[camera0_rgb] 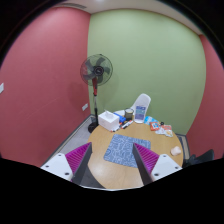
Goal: Arrange mouse
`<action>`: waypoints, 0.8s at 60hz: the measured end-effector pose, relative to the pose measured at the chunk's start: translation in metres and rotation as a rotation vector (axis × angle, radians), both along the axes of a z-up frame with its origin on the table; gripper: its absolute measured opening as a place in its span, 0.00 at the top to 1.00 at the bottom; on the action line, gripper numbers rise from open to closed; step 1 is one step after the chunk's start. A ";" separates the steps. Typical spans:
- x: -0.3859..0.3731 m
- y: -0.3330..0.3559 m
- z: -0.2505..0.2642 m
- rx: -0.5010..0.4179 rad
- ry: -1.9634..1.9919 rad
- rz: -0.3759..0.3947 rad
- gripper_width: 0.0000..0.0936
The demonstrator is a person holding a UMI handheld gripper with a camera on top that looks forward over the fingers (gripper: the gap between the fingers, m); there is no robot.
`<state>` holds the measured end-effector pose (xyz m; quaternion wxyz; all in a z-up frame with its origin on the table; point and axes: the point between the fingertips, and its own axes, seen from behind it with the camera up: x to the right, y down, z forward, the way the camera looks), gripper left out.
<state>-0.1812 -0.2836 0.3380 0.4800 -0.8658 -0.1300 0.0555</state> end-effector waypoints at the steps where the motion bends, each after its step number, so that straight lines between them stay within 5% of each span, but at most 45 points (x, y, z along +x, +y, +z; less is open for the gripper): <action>1: 0.001 0.000 -0.001 -0.004 0.001 -0.006 0.12; 16: 0.071 -0.002 -0.060 -0.083 0.008 -0.086 0.12; 28: 0.179 0.004 -0.157 -0.149 -0.009 -0.178 0.12; 48: 0.360 0.115 -0.263 -0.110 -0.033 -0.281 0.11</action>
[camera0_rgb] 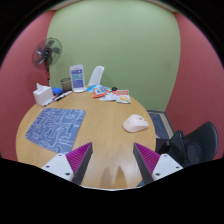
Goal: Arrange mouse
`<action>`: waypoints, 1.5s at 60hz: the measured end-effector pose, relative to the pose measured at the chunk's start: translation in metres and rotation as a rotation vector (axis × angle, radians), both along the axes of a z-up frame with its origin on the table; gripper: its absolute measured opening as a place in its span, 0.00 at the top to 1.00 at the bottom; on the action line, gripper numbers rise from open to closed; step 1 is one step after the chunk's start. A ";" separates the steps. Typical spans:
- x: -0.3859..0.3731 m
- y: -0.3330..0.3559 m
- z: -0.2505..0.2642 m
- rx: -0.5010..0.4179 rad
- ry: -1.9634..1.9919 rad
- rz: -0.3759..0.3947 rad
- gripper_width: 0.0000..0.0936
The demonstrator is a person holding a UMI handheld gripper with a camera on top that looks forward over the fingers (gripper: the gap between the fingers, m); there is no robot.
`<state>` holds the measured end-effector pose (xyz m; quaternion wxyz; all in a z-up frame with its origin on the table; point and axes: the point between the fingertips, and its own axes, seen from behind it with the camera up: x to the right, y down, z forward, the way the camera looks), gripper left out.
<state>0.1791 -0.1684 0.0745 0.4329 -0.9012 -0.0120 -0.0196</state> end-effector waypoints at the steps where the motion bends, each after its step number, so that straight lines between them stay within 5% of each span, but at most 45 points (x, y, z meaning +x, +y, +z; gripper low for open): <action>1: 0.007 0.007 -0.005 -0.002 0.002 -0.008 0.12; 13: 0.061 0.083 -0.054 -0.032 0.083 -0.099 0.11; 41: 0.091 0.192 -0.080 -0.029 0.065 -0.121 0.13; 48: 0.100 0.210 -0.083 -0.018 0.032 -0.139 0.26; 52: 0.103 0.215 -0.082 -0.003 0.012 -0.134 0.43; 67: 0.106 0.214 -0.077 0.000 -0.008 -0.132 0.56; 74: 0.111 0.213 -0.040 0.048 -0.039 -0.157 0.57; 90: 0.015 0.210 0.167 0.354 0.043 -0.157 0.58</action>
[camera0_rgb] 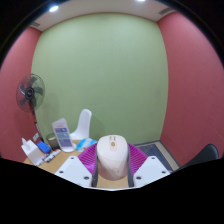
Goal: Arrange mouse
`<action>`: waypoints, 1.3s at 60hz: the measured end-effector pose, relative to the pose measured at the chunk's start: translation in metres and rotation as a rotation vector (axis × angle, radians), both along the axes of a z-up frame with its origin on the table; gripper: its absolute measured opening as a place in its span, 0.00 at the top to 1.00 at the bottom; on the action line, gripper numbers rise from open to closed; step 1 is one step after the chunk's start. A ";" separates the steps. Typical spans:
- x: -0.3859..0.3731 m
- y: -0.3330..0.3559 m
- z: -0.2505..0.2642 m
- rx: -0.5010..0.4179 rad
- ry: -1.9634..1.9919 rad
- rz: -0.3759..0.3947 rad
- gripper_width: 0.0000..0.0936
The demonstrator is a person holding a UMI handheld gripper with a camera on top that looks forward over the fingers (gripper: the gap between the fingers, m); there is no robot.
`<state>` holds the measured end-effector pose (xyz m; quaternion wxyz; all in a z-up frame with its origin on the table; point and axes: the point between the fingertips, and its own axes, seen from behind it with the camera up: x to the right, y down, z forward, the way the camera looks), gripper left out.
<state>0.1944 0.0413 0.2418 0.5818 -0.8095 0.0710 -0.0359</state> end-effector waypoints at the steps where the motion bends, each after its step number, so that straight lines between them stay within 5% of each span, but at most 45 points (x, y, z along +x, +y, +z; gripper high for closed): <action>1: -0.012 -0.001 0.007 0.011 0.002 0.007 0.58; 8: -0.122 -0.012 -0.005 -0.023 0.084 0.091 0.58; 16: -0.235 -0.040 -0.110 -0.192 0.087 0.186 0.58; 24: -0.286 -0.049 -0.200 -0.317 0.044 0.211 0.56; 34: -0.298 -0.058 -0.246 -0.392 0.059 0.189 0.44; 43: -0.296 -0.068 -0.221 -0.376 -0.010 0.183 0.07; 78: -0.320 -0.256 -0.053 -0.253 -0.074 0.125 0.10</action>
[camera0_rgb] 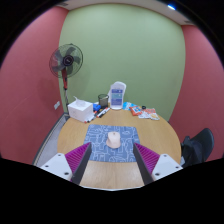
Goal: Arrange mouse
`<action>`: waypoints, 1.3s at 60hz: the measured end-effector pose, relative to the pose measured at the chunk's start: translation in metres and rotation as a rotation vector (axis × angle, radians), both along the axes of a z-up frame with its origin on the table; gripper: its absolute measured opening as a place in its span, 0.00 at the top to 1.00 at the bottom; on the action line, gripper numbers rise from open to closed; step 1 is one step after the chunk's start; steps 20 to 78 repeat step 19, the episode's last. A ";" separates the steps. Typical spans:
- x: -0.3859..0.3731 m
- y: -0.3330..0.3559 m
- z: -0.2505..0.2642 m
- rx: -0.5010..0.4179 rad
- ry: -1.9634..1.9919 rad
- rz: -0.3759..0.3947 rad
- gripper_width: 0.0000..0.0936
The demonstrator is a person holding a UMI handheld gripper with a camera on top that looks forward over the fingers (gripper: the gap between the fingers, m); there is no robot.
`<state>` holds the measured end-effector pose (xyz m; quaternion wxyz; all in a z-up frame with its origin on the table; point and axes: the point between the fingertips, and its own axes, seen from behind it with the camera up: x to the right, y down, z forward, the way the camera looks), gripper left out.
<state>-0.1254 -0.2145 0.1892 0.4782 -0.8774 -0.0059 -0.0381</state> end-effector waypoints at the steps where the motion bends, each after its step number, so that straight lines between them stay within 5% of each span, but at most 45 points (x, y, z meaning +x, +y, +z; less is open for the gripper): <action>1: -0.001 -0.006 0.002 0.002 0.000 -0.002 0.10; 19: -0.011 -0.071 0.010 0.002 0.000 -0.016 0.10; 78: -0.011 -0.071 0.010 0.002 0.000 -0.016 0.10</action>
